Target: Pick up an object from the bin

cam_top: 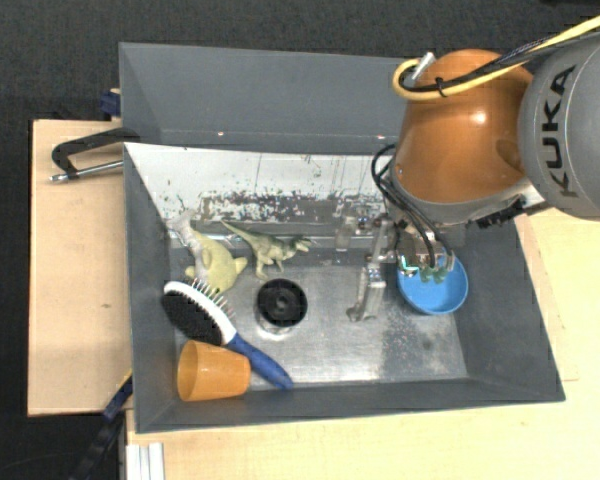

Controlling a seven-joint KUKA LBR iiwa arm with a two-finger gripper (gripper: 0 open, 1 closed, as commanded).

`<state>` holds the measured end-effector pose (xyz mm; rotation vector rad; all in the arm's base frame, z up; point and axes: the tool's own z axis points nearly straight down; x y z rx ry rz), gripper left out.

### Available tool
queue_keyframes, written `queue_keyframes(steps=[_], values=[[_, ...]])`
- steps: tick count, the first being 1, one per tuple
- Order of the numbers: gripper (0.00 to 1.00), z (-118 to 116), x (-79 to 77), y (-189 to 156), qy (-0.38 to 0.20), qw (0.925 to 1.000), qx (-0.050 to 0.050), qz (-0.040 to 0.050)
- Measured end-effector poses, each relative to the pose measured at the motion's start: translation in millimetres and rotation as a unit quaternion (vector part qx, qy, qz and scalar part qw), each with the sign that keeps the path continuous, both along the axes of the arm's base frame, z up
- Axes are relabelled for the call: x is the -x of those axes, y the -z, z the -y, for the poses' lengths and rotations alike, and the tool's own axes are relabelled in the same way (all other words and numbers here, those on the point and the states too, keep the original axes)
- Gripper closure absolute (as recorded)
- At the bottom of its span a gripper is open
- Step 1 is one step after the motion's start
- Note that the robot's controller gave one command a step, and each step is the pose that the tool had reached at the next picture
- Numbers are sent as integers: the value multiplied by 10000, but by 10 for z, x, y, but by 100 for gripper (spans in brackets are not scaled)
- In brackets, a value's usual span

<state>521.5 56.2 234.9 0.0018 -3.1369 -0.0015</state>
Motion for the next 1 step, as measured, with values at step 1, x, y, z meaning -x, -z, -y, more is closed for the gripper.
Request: queue_keyframes(steps=[1], values=[[0, -654, -189, 908, -1148, 9934, -8, 3]])
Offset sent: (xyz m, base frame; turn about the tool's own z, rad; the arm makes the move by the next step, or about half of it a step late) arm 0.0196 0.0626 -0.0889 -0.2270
